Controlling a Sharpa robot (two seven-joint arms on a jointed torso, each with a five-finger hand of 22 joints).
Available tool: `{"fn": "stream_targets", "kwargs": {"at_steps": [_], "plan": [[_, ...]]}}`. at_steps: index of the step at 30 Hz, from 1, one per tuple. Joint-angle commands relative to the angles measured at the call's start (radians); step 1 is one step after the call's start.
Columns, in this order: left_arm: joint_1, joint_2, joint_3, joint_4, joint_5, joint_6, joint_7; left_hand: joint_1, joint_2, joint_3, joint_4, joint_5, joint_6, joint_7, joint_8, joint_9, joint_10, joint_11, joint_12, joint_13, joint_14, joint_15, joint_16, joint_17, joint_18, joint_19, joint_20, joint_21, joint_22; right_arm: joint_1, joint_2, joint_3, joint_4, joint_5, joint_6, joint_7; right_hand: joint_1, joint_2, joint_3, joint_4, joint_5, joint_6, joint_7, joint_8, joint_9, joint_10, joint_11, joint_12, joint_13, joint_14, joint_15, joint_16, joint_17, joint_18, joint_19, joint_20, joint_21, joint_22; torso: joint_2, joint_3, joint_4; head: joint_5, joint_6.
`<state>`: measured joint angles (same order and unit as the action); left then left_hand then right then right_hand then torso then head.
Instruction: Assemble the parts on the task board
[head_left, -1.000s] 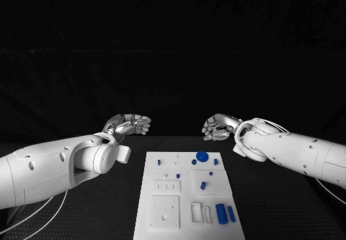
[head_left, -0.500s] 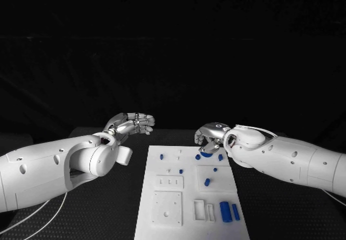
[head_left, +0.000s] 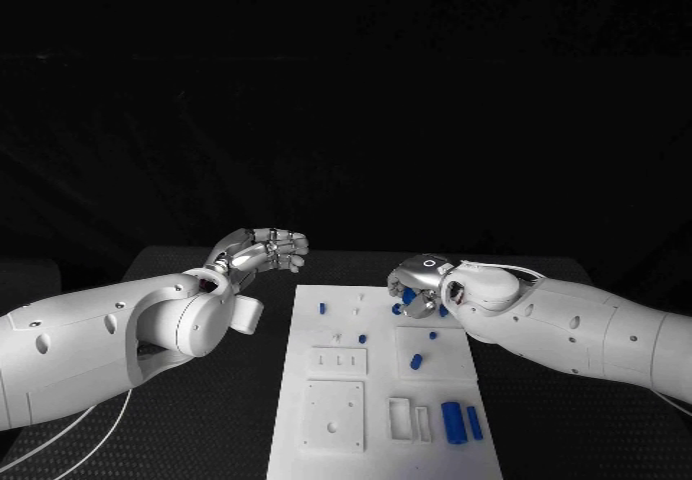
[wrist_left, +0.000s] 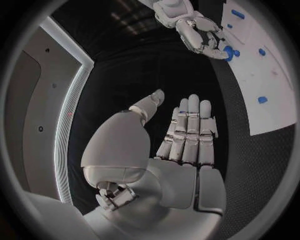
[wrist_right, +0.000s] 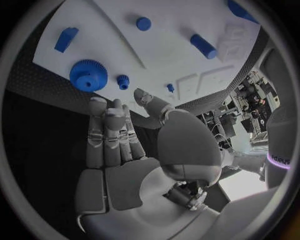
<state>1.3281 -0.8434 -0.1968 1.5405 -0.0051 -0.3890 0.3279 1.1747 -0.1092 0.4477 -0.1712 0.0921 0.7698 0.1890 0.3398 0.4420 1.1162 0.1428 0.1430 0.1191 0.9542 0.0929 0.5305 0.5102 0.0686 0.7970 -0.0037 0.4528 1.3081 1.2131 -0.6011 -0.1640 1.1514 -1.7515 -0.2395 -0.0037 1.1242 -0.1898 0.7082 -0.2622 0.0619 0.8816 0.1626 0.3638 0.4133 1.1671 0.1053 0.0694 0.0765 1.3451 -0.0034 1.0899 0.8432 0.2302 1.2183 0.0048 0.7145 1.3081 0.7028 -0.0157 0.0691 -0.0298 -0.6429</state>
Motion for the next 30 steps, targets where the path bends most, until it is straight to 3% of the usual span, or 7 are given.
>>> {"fn": "stream_targets", "kwargs": {"at_steps": [1, 13, 15, 25, 30], "plan": [[0.004, 0.003, 0.001, -0.001, -0.006, 0.021, 0.01, -0.013, -0.001, 0.001, -0.005, 0.006, 0.004, 0.004, -0.004, -0.001, -0.006, 0.0, -0.004, -0.001, 0.0, 0.003, -0.005, 0.002, 0.005, -0.005, 0.0, 0.005, 0.019, -0.002, 0.003, 0.0, -0.003, -0.047, 0.01, -0.01, -0.002, -0.01, 0.005, 0.001, -0.004, 0.002, -0.008, -0.006, 0.001, -0.003, 0.006, -0.003, -0.002, -0.004, 0.001, 0.005, -0.001, 0.032, 0.017, -0.025, 0.004, 0.024, 0.013, -0.0011, 0.0025, -0.001, 0.003], [0.004, -0.002, 0.001, 0.003, -0.006, 0.026, 0.007, -0.019, -0.002, 0.003, -0.007, 0.006, 0.003, 0.005, -0.006, -0.002, -0.006, 0.001, -0.008, -0.002, 0.0, 0.003, -0.006, 0.002, 0.005, -0.006, 0.0, 0.006, 0.018, -0.013, 0.014, -0.002, -0.025, -0.065, 0.001, -0.017, 0.002, -0.012, 0.014, 0.005, -0.006, 0.002, -0.009, -0.008, 0.002, -0.005, 0.007, -0.003, -0.003, -0.007, 0.002, 0.012, -0.006, 0.032, 0.014, -0.026, 0.01, 0.023, 0.027, -0.0005, 0.0065, 0.001, 0.003], [0.004, -0.003, 0.001, 0.004, -0.006, 0.026, 0.007, -0.02, -0.002, 0.003, -0.007, 0.006, 0.003, 0.005, -0.007, -0.002, -0.006, 0.001, -0.009, -0.002, 0.0, 0.003, -0.006, 0.002, 0.005, -0.006, 0.0, 0.006, 0.018, -0.013, 0.014, -0.002, -0.027, -0.068, 0.003, -0.019, 0.003, -0.012, 0.015, 0.006, -0.006, 0.002, -0.009, -0.008, 0.002, -0.005, 0.007, -0.003, -0.003, -0.007, 0.002, 0.013, -0.007, 0.032, 0.014, -0.026, 0.01, 0.023, 0.031, -0.0037, 0.0138, -0.004, 0.006], [0.004, -0.001, 0.002, 0.003, -0.006, 0.026, 0.003, -0.024, -0.002, 0.004, -0.007, 0.006, 0.002, 0.005, -0.008, -0.002, -0.007, 0.001, -0.011, -0.002, 0.0, 0.003, -0.006, 0.003, 0.005, -0.006, 0.0, 0.006, 0.018, -0.014, 0.017, -0.004, -0.034, -0.074, 0.005, -0.018, 0.006, -0.007, 0.03, 0.014, -0.008, 0.011, -0.012, -0.005, 0.006, 0.006, 0.004, 0.002, -0.001, -0.01, -0.001, 0.022, -0.014, 0.032, 0.011, -0.026, 0.017, 0.022, 0.043, -0.0058, 0.0144, -0.007, 0.009], [0.004, 0.0, 0.002, 0.001, -0.006, 0.028, 0.001, -0.028, -0.002, 0.005, -0.007, 0.006, 0.001, 0.006, -0.009, -0.002, -0.007, 0.002, -0.014, -0.003, -0.001, 0.003, -0.007, 0.003, 0.005, -0.006, 0.0, 0.007, 0.018, -0.016, 0.019, -0.004, -0.033, -0.075, -0.011, -0.013, 0.014, 0.002, 0.054, 0.018, -0.011, 0.04, -0.02, 0.009, 0.015, 0.042, -0.008, 0.017, 0.008, -0.016, -0.012, 0.027, -0.023, 0.032, 0.004, -0.025, 0.021, 0.021, 0.048, -0.0071, 0.0146, -0.007, 0.011]]}}
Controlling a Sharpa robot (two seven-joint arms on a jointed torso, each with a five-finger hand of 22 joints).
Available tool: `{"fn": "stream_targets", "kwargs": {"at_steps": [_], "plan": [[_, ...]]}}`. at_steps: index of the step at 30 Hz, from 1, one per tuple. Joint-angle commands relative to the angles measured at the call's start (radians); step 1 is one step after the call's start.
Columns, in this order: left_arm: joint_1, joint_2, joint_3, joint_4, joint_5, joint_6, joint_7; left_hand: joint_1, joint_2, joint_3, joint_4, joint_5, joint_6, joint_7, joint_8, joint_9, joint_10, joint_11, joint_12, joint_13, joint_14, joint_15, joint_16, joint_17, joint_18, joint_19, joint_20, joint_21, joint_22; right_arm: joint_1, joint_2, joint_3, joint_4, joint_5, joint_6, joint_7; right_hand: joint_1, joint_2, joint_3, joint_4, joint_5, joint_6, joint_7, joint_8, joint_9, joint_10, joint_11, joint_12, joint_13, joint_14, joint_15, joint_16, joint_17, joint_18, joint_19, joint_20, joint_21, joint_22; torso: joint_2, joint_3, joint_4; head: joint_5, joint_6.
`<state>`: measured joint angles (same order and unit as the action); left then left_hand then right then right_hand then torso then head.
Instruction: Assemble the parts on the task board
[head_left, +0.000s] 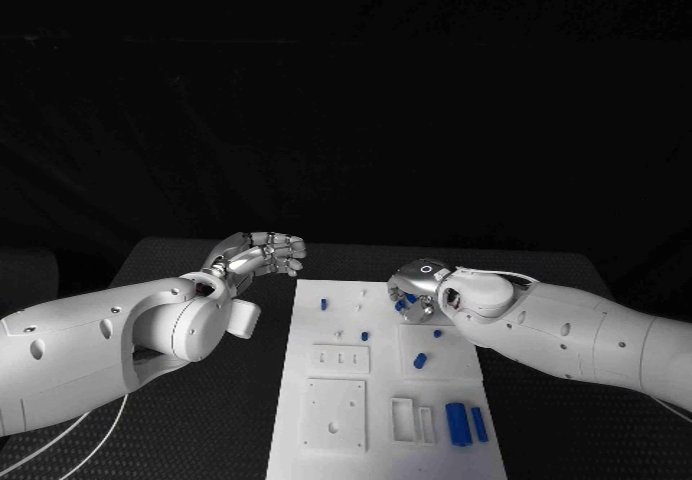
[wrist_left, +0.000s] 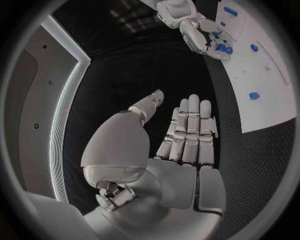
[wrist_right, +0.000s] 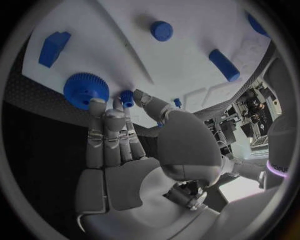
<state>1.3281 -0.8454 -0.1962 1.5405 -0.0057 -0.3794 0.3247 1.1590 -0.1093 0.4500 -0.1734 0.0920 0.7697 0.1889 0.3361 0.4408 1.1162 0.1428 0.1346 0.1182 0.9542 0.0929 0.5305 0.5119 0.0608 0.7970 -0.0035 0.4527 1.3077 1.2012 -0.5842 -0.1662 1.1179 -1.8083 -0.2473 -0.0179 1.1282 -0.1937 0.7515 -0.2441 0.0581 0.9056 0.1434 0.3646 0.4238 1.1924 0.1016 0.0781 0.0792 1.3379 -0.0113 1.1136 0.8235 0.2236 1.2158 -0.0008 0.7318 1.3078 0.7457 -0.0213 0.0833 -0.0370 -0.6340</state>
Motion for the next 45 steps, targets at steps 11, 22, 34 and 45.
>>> {"fn": "stream_targets", "kwargs": {"at_steps": [11, 22, 34, 45], "plan": [[0.004, 0.002, 0.001, -0.003, -0.004, 0.022, -0.002, -0.017, -0.002, 0.005, -0.006, 0.006, -0.002, 0.007, -0.008, -0.002, -0.008, 0.003, -0.009, -0.002, -0.001, 0.003, -0.007, 0.002, 0.013, -0.007, 0.0, 0.007, 0.019, -0.011, 0.004, -0.004, -0.005, -0.082, -0.015, -0.027, 0.035, 0.039, 0.058, -0.033, -0.008, 0.096, -0.03, 0.046, 0.038, 0.112, -0.042, 0.043, 0.044, -0.013, -0.041, 0.021, -0.019, 0.038, 0.004, -0.022, 0.028, 0.023, 0.017, -0.0027, -0.0016, 0.006, 0.002], [0.004, 0.004, 0.001, -0.004, -0.003, 0.024, -0.003, -0.019, -0.002, 0.007, -0.008, 0.006, -0.004, 0.008, -0.009, -0.002, -0.01, 0.004, -0.012, -0.003, -0.001, 0.004, -0.008, 0.003, 0.013, -0.007, 0.0, 0.008, 0.019, -0.012, -0.007, -0.004, 0.03, -0.09, -0.1, -0.06, 0.038, 0.038, 0.073, -0.037, -0.009, 0.115, -0.036, 0.052, 0.051, 0.134, -0.051, 0.046, 0.058, -0.016, -0.05, 0.031, -0.023, 0.038, 0.006, -0.024, 0.045, 0.023, 0.022, -0.0042, -0.0027, 0.008, 0.013], [0.004, 0.005, 0.001, -0.009, 0.0, 0.022, -0.004, -0.022, -0.002, 0.009, -0.01, 0.006, -0.005, 0.009, -0.011, -0.003, -0.011, 0.005, -0.016, -0.003, -0.002, 0.004, -0.008, 0.003, 0.013, -0.008, 0.0, 0.008, 0.019, -0.004, -0.012, 0.016, 0.097, -0.137, -0.227, -0.167, 0.039, 0.024, 0.086, -0.033, -0.009, 0.126, -0.041, 0.054, 0.059, 0.145, -0.056, 0.044, 0.066, -0.017, -0.055, 0.037, -0.025, 0.038, 0.006, -0.026, 0.055, 0.022, 0.026, -0.0068, -0.0035, 0.009, 0.036], [0.004, 0.012, 0.001, -0.009, 0.0, 0.025, -0.006, -0.023, -0.002, 0.01, -0.011, 0.006, -0.006, 0.009, -0.011, -0.003, -0.012, 0.006, -0.017, -0.004, -0.002, 0.004, -0.008, 0.004, 0.013, -0.008, 0.0, 0.008, 0.019, -0.004, 0.031, 0.017, 0.089, -0.166, -0.277, -0.225, 0.042, 0.015, 0.096, -0.031, -0.009, 0.13, -0.043, 0.054, 0.063, 0.148, -0.057, 0.042, 0.068, -0.019, -0.056, 0.039, -0.027, 0.038, 0.006, -0.026, 0.059, 0.021, 0.031, -0.0086, 0.0012, 0.01, 0.044]]}}
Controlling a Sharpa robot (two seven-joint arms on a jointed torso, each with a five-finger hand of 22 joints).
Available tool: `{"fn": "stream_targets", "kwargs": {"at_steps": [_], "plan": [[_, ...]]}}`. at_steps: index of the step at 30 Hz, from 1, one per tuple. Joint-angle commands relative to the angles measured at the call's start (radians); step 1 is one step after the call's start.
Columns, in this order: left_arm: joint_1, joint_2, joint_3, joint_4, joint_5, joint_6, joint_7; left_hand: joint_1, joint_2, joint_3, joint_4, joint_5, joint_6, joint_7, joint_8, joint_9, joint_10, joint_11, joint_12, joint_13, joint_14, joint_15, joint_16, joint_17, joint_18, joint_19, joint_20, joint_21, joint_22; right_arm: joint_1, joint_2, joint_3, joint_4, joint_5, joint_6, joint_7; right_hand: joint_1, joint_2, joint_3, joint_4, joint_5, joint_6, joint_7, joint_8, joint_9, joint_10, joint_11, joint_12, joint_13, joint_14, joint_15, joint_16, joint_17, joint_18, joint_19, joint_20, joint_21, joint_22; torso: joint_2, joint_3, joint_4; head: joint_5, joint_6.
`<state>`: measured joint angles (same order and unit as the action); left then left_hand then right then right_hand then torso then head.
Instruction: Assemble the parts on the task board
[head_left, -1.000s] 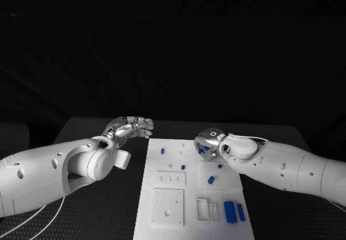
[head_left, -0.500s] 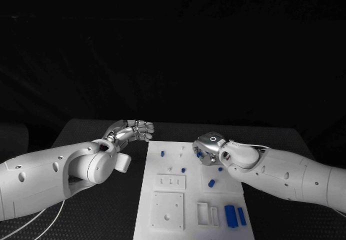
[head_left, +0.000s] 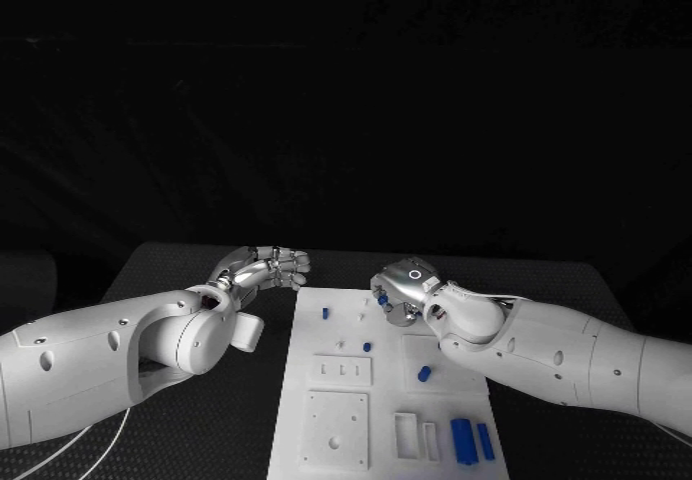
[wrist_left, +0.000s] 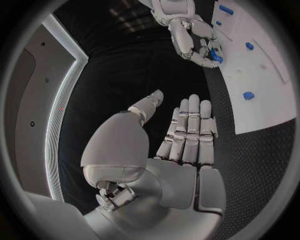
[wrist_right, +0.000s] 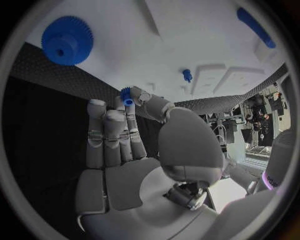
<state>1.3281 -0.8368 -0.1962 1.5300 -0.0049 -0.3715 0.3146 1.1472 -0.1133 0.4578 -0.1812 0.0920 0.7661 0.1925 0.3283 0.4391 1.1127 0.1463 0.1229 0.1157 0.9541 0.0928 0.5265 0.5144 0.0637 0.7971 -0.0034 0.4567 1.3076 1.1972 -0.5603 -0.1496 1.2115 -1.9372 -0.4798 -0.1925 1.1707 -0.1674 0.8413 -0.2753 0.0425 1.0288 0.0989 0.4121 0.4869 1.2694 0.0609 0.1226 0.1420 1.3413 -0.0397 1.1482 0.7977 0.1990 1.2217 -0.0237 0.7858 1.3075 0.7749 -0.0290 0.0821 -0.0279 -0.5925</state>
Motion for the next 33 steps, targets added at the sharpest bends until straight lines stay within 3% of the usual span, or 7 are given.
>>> {"fn": "stream_targets", "kwargs": {"at_steps": [1, 10, 24, 33], "plan": [[0.003, 0.003, 0.001, 0.002, 0.0, 0.017, 0.004, -0.011, 0.002, 0.002, -0.003, 0.006, -0.002, 0.006, -0.004, -0.001, -0.008, 0.002, -0.005, -0.001, -0.002, 0.004, -0.005, 0.001, 0.01, -0.009, 0.0, 0.004, 0.019, 0.0, 0.015, 0.0, -0.011, -0.037, -0.045, -0.051, 0.0, -0.012, 0.007, 0.0, 0.006, 0.008, 0.001, 0.006, 0.0, 0.072, -0.016, -0.002, 0.006, -0.022, -0.028, 0.005, -0.001, 0.063, -0.001, -0.003, 0.005, 0.022, 0.002, -0.0013, 0.0029, 0.0, 0.003], [0.004, 0.012, 0.001, -0.001, 0.0, 0.019, 0.004, -0.013, 0.002, 0.003, -0.004, 0.006, -0.003, 0.006, -0.004, -0.001, -0.008, 0.002, -0.007, -0.001, -0.002, 0.004, -0.005, 0.001, 0.01, -0.009, 0.0, 0.005, 0.019, -0.001, 0.063, 0.0, -0.05, -0.037, -0.04, -0.047, 0.0, -0.014, 0.01, 0.002, 0.006, 0.009, 0.001, 0.006, 0.001, 0.073, -0.017, -0.003, 0.007, -0.023, -0.028, 0.006, -0.002, 0.063, -0.001, -0.003, 0.007, 0.021, 0.006, -0.0014, 0.0022, 0.005, 0.004], [0.004, 0.017, 0.004, -0.003, 0.0, 0.019, 0.004, -0.014, 0.002, 0.004, -0.005, 0.006, -0.003, 0.006, -0.005, -0.001, -0.008, 0.003, -0.008, -0.001, -0.002, 0.004, -0.005, 0.002, 0.01, -0.009, 0.0, 0.005, 0.019, -0.003, 0.083, 0.0, -0.067, -0.035, -0.029, -0.039, 0.0, -0.016, 0.014, 0.003, 0.006, 0.009, 0.0, 0.005, 0.002, 0.073, -0.017, -0.005, 0.008, -0.024, -0.028, 0.006, -0.003, 0.063, -0.002, -0.002, 0.007, 0.021, 0.01, -0.0146, 0.0156, -0.002, 0.002], [0.005, 0.019, 0.006, -0.003, 0.0, 0.02, 0.003, -0.014, 0.002, 0.004, -0.006, 0.006, -0.003, 0.007, -0.005, -0.001, -0.008, 0.003, -0.009, -0.001, -0.002, 0.004, -0.005, 0.002, 0.01, -0.01, 0.0, 0.005, 0.019, -0.004, 0.091, 0.0, -0.07, -0.035, -0.017, -0.037, 0.0, -0.017, 0.016, 0.003, 0.006, 0.01, 0.0, 0.004, 0.002, 0.074, -0.017, -0.006, 0.008, -0.024, -0.029, 0.007, -0.003, 0.063, -0.002, -0.002, 0.008, 0.021, 0.014, -0.0147, 0.0145, 0.005, -0.001]]}}
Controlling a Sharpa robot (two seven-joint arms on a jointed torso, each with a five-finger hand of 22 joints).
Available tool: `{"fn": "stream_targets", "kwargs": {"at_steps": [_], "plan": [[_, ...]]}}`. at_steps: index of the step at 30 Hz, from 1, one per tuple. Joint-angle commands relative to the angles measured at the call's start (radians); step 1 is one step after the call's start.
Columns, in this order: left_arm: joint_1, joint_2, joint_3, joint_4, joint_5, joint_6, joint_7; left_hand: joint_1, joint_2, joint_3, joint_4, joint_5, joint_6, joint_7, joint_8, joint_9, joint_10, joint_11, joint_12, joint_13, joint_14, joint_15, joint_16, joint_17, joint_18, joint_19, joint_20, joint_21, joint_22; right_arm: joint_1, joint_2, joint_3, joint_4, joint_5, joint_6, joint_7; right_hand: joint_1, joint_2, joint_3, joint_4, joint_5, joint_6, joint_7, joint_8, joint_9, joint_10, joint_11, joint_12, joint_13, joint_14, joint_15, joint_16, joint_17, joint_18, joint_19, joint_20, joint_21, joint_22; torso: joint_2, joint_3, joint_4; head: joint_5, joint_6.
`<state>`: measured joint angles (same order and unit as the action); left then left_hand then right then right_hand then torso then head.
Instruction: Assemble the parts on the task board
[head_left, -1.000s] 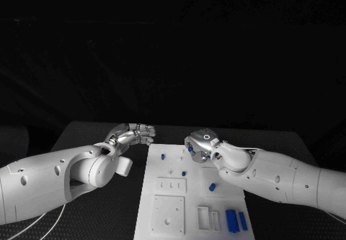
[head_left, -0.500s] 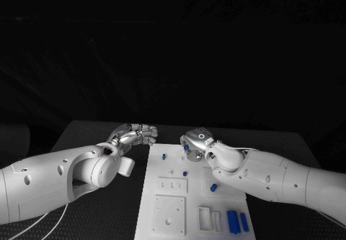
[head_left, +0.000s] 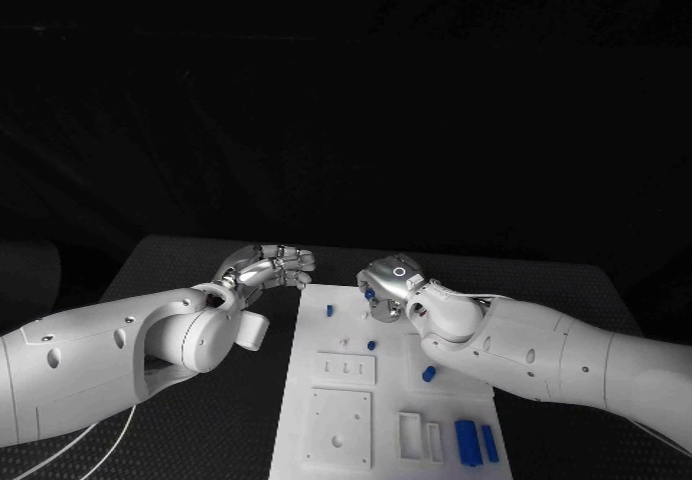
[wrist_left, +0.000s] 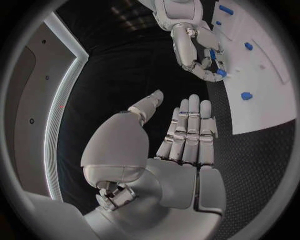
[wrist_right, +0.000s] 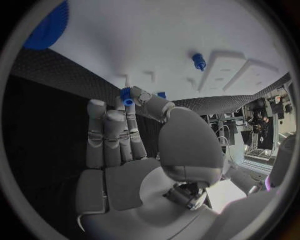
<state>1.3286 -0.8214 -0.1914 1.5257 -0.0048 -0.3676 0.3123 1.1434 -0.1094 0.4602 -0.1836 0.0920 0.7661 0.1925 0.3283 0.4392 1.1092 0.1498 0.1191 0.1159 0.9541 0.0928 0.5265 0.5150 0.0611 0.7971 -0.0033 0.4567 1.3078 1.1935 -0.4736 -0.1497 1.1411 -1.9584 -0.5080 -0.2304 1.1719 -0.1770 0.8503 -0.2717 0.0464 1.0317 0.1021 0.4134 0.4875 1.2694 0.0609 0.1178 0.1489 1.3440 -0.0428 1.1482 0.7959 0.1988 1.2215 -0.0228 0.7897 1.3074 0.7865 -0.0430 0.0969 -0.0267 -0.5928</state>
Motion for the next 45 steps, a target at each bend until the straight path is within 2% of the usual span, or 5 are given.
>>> {"fn": "stream_targets", "kwargs": {"at_steps": [1, 22, 38, 42, 45], "plan": [[0.005, 0.004, 0.002, 0.001, 0.0, 0.016, 0.005, -0.011, -0.002, 0.002, -0.004, 0.006, -0.004, 0.007, -0.005, -0.001, -0.005, -0.001, -0.005, -0.002, -0.002, 0.004, -0.005, 0.001, 0.013, -0.01, 0.0, 0.005, 0.019, -0.001, 0.005, 0.0, 0.0, -0.014, 0.014, 0.001, -0.001, -0.008, 0.007, -0.001, 0.002, 0.007, -0.003, 0.003, 0.002, 0.074, -0.017, -0.001, 0.001, -0.027, -0.026, 0.007, -0.002, 0.063, -0.002, -0.003, 0.004, 0.021, 0.002, -0.0007, -0.0012, 0.005, -0.001], [0.012, 0.007, 0.002, -0.001, 0.0, 0.016, 0.005, -0.012, -0.002, 0.004, -0.006, 0.006, -0.004, 0.007, -0.006, -0.001, -0.005, 0.0, -0.007, -0.002, -0.002, 0.004, -0.006, 0.002, 0.013, -0.01, 0.0, 0.005, 0.019, -0.009, 0.013, -0.001, -0.013, -0.015, 0.061, -0.001, -0.003, -0.008, 0.01, -0.001, 0.002, 0.007, -0.003, 0.002, 0.003, 0.074, -0.017, -0.003, 0.002, -0.028, -0.026, 0.007, -0.003, 0.063, -0.003, -0.002, 0.005, 0.02, 0.008, -0.0008, -0.0035, 0.016, -0.007], [0.014, 0.01, 0.002, -0.001, 0.0, 0.017, 0.004, -0.013, -0.003, 0.005, -0.007, 0.006, -0.004, 0.007, -0.006, -0.001, -0.004, 0.0, -0.009, -0.002, -0.002, 0.004, -0.006, 0.002, 0.013, -0.01, 0.0, 0.006, 0.019, -0.01, 0.033, -0.002, -0.038, -0.002, 0.087, 0.011, -0.008, -0.008, 0.011, -0.001, 0.002, 0.004, -0.001, -0.002, 0.004, 0.071, -0.015, -0.008, 0.003, -0.03, -0.024, 0.006, -0.006, 0.063, -0.007, 0.001, 0.005, 0.02, 0.009, -0.0046, -0.0049, 0.018, -0.005], [0.014, 0.007, 0.002, -0.001, 0.0, 0.016, 0.004, -0.014, -0.003, 0.005, -0.007, 0.006, -0.004, 0.007, -0.006, -0.001, -0.004, 0.0, -0.009, -0.002, -0.002, 0.004, -0.006, 0.002, 0.013, -0.01, 0.0, 0.006, 0.019, -0.011, 0.031, -0.003, -0.046, 0.02, 0.094, 0.018, -0.018, -0.019, 0.009, -0.003, 0.002, -0.018, 0.008, -0.017, 0.002, 0.048, -0.006, -0.025, -0.001, -0.035, -0.015, 0.0, -0.013, 0.063, -0.016, 0.004, 0.0, 0.017, 0.009, -0.0047, -0.0066, 0.02, -0.007], [0.015, 0.006, 0.002, -0.001, 0.0, 0.015, 0.003, -0.014, -0.003, 0.005, -0.007, 0.006, -0.004, 0.007, -0.006, -0.001, -0.004, 0.0, -0.009, -0.002, -0.002, 0.004, -0.006, 0.002, 0.013, -0.01, 0.0, 0.006, 0.019, -0.011, 0.028, -0.003, -0.048, 0.046, 0.052, 0.02, -0.03, -0.061, 0.008, 0.008, 0.002, -0.087, 0.038, -0.06, -0.013, -0.033, 0.026, -0.058, -0.021, -0.031, 0.016, -0.002, -0.022, 0.063, -0.02, 0.006, -0.003, 0.015, 0.009, -0.0046, -0.0081, 0.023, -0.006]]}}
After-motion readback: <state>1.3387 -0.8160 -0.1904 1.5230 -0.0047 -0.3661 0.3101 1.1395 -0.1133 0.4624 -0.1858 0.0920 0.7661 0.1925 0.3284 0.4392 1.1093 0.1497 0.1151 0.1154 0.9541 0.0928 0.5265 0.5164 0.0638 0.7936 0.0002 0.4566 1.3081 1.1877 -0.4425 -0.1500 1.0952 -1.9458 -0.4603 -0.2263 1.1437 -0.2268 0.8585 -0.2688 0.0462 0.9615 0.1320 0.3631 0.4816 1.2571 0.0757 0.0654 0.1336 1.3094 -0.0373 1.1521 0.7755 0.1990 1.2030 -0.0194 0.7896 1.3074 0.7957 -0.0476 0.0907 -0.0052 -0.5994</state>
